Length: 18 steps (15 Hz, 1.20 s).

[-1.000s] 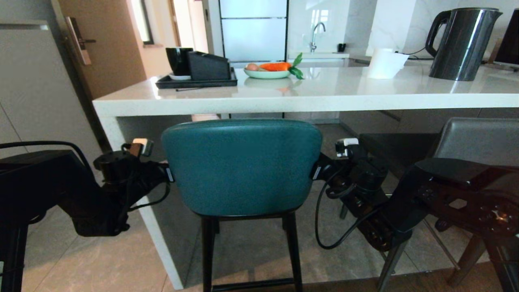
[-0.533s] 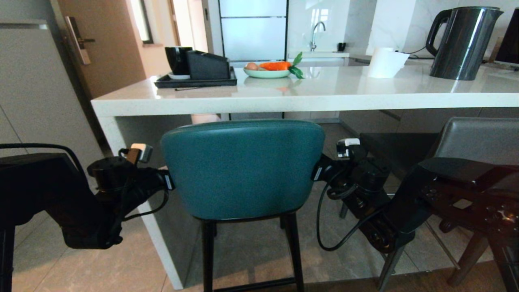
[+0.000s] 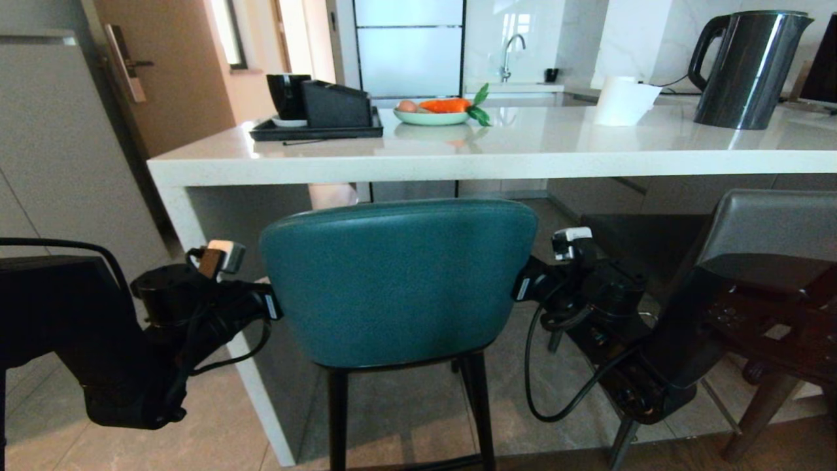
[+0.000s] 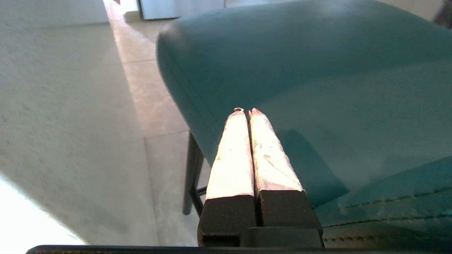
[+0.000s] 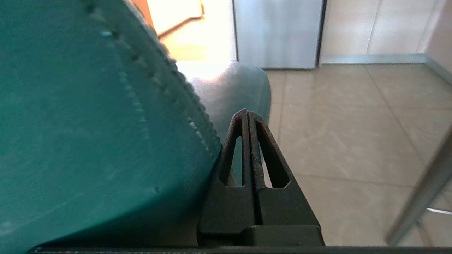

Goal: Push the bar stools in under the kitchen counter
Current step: Pull the blue chair out from under the dining table

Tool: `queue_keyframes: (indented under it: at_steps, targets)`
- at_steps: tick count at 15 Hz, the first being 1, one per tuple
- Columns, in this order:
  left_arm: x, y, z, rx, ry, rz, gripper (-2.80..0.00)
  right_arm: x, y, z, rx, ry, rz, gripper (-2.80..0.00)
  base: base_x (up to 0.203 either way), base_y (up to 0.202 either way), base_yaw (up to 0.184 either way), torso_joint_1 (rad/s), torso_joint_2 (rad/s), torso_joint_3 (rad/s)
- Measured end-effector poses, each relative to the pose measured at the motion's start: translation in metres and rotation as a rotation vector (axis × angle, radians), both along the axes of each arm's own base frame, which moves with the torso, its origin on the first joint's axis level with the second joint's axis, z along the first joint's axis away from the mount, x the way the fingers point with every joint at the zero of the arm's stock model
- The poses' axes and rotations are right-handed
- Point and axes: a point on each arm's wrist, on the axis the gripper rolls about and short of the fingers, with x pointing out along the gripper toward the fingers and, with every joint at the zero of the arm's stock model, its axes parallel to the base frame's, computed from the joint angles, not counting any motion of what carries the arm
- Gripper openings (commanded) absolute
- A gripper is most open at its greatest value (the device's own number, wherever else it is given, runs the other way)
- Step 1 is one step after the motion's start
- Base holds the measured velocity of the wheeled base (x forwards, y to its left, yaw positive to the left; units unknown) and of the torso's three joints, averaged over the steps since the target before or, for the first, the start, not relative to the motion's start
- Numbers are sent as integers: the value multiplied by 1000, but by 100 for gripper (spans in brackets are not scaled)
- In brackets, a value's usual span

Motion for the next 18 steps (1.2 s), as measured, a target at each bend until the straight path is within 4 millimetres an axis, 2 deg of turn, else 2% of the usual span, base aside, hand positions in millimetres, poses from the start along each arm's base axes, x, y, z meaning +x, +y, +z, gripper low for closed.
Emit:
queue_keyframes:
  at_steps: [7, 13, 15, 18]
  targets:
    - [-32, -14, 7, 3, 8, -42, -280, -32, -16, 16, -19, 29, 10, -280, 0, 0, 0, 0, 0, 0]
    - [-74, -7, 2, 15, 92, -41, -280, -63, -20, 29, -54, 26, 40, -280, 0, 0, 0, 0, 0, 0]
    - [-80, -3, 3, 19, 101, -33, -280, -73, -19, 34, -51, 19, 49, -280, 0, 0, 0, 0, 0, 0]
    - [-78, 1, 2, 19, 105, -17, -280, -89, -19, 40, -50, 15, 74, -280, 0, 0, 0, 0, 0, 0]
